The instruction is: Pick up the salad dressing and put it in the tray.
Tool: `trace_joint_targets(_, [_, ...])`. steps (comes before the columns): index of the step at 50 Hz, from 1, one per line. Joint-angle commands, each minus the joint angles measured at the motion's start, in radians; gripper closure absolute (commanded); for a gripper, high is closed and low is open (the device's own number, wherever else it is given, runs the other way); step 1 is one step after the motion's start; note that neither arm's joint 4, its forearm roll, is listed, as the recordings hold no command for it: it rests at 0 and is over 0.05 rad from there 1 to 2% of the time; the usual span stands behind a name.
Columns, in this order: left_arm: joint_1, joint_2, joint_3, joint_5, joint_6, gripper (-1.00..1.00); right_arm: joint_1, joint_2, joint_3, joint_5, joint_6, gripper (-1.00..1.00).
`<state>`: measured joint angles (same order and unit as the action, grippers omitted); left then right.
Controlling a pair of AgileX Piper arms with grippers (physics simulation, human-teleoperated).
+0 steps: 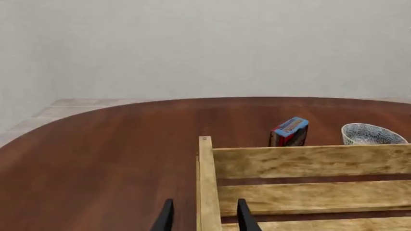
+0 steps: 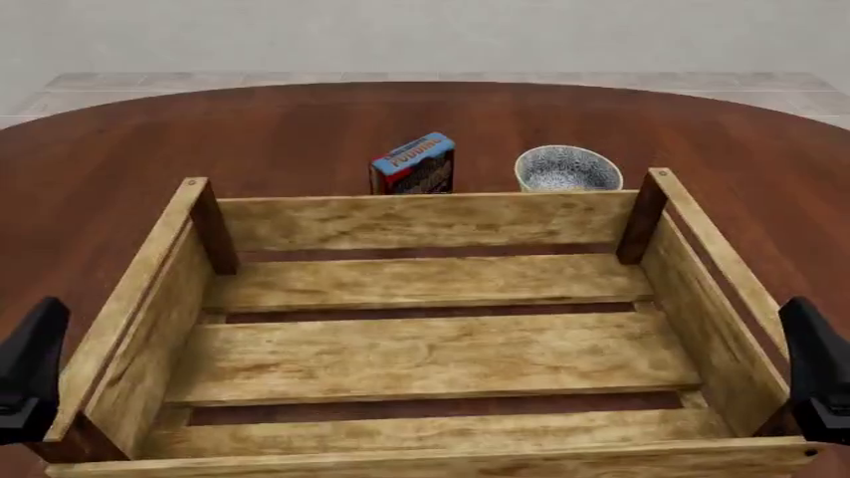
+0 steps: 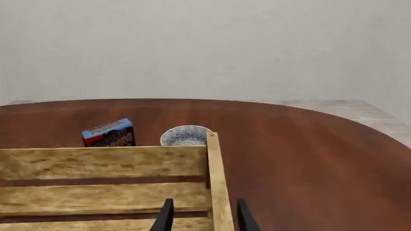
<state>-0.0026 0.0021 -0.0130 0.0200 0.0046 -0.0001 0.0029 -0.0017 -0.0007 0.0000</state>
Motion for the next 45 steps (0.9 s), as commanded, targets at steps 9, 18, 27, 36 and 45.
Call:
trace_joint_targets(9, [-0.019, 0.059, 0.011, -0.055, 0.0, -1.0, 0.0, 0.005, -0.003, -0.001, 0.0, -1.0])
trace_joint_targets(18, [-0.005, 0.054, -0.051, 0.082, 0.078, -1.0, 0.0, 0.004, -0.003, -0.001, 0.0, -1.0])
trace_joint_targets(27, [0.044, 0.033, -0.201, 0.379, 0.02, -1.0, 0.0, 0.005, -0.003, -0.001, 0.0, -1.0])
trace_joint_targets(36, [0.142, 0.01, -0.363, 0.654, 0.115, -1.0, 0.0, 0.005, -0.003, -0.001, 0.0, -1.0])
trace_joint_targets(45, [0.3, 0.001, -0.386, 0.751, 0.099, -1.0, 0.0, 0.005, -0.003, -0.001, 0.0, -1.0])
